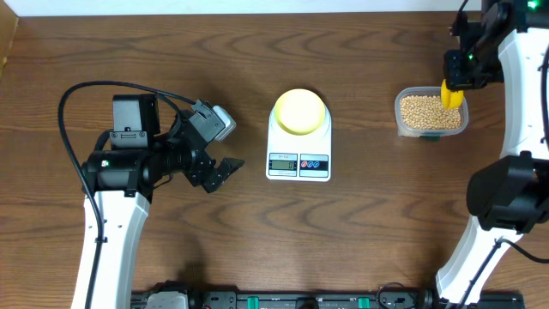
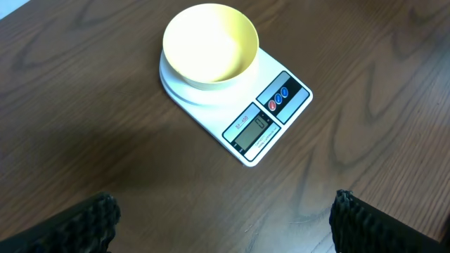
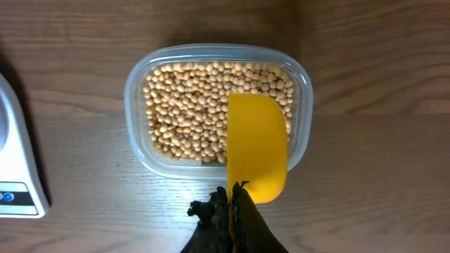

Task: Scoop item into bowl and weigh 50g on scale
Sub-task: 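Lower the scoop into the soybeans and scoop with the right gripper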

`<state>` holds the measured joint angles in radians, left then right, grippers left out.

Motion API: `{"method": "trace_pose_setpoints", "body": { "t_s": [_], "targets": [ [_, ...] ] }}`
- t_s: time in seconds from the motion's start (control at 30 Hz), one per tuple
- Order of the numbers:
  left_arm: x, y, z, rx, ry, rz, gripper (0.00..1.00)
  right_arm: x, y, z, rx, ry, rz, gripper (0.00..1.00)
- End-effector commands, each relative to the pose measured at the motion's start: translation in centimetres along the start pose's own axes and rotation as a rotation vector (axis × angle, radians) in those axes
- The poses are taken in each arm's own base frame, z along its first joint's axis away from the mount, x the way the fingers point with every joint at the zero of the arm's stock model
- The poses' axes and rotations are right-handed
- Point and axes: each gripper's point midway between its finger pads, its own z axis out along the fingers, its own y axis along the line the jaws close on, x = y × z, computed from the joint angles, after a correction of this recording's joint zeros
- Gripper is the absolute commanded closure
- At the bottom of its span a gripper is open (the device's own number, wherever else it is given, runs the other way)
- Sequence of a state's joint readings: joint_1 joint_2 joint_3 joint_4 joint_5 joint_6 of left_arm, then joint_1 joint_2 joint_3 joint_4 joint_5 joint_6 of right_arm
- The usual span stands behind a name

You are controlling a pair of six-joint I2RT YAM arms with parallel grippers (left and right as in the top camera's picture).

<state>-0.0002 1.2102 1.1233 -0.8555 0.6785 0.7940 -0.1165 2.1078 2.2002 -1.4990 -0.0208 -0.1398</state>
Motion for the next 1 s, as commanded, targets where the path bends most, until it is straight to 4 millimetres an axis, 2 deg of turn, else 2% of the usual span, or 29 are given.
{"method": "trace_pose_setpoints", "body": {
  "t_s": [0.0, 0.23, 0.6, 0.97],
  "targets": [
    [-0.2, 0.1, -0.2, 0.000, -0.009, 0.016, 0.02, -0.3, -0.8, 0.8, 0.015, 0.012, -0.006, 0.99],
    [-0.2, 0.1, -0.2, 0.000, -0.009, 0.016, 0.02, -0.3, -0.8, 1.6, 0.012, 0.031, -0.099, 0.99],
    [-0.2, 0.1, -0.2, 0.000, -0.009, 0.016, 0.02, 0.0, -1.7, 3.6, 0.037, 0.086, -0.097, 0.99],
    [-0.2, 0.1, -0.2, 0.000, -0.009, 0.016, 0.02, 0.4, -2.3, 3.9, 0.066, 0.112, -0.097, 0.99]
  ]
}}
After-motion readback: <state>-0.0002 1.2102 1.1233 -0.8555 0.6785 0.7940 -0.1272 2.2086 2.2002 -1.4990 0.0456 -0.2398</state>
